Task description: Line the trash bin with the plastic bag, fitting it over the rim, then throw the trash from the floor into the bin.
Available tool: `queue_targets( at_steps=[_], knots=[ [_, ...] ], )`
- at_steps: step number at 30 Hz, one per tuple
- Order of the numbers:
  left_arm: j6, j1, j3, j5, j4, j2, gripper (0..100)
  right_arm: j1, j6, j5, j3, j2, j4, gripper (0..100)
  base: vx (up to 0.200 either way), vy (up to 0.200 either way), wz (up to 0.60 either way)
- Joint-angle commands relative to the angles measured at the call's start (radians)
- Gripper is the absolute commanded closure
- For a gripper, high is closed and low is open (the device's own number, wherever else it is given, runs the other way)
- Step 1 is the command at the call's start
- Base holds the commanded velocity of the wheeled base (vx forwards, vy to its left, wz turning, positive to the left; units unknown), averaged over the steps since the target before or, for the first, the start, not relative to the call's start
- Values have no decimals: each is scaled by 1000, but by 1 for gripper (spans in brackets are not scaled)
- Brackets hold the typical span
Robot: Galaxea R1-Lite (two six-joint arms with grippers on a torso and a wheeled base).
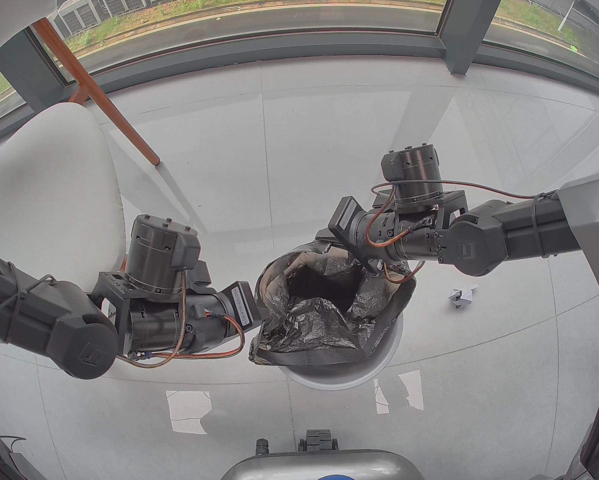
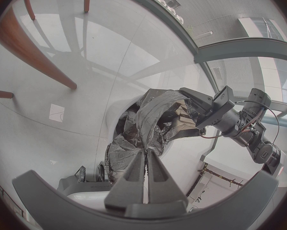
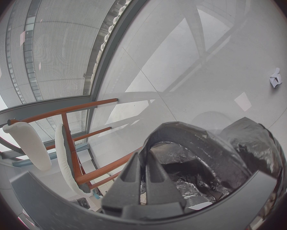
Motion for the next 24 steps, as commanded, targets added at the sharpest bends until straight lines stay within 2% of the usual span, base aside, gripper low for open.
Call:
queue_targets(
  at_steps=[1, 7, 8, 15, 19, 21, 24],
  knots=[
    [-5, 6, -1, 0, -2, 15, 100, -2, 0, 0, -22, 34, 1, 100, 0, 0, 0],
    [-4, 6, -1, 0, -4, 16, 100, -11, 0, 0, -26, 50, 2, 100, 0, 0, 0],
    [-5, 6, 0, 0, -4, 18, 100, -11, -2, 0, -26, 53, 2, 0, 0, 0, 0],
    [-4, 6, 0, 2, -4, 18, 100, -28, -8, 2, -23, 0, 24, 0, 0, 0, 0],
    [-4, 6, 0, 2, -4, 18, 100, -26, -7, 39, -26, -112, 203, 0, 0, 0, 0],
    [-4, 6, 0, 2, -4, 18, 100, -20, -3, 100, -22, -205, 358, 0, 0, 0, 0],
    [-4, 8, 0, 3, -4, 19, 100, -13, -5, 129, 11, -285, 510, 0, 0, 0, 0]
  ],
)
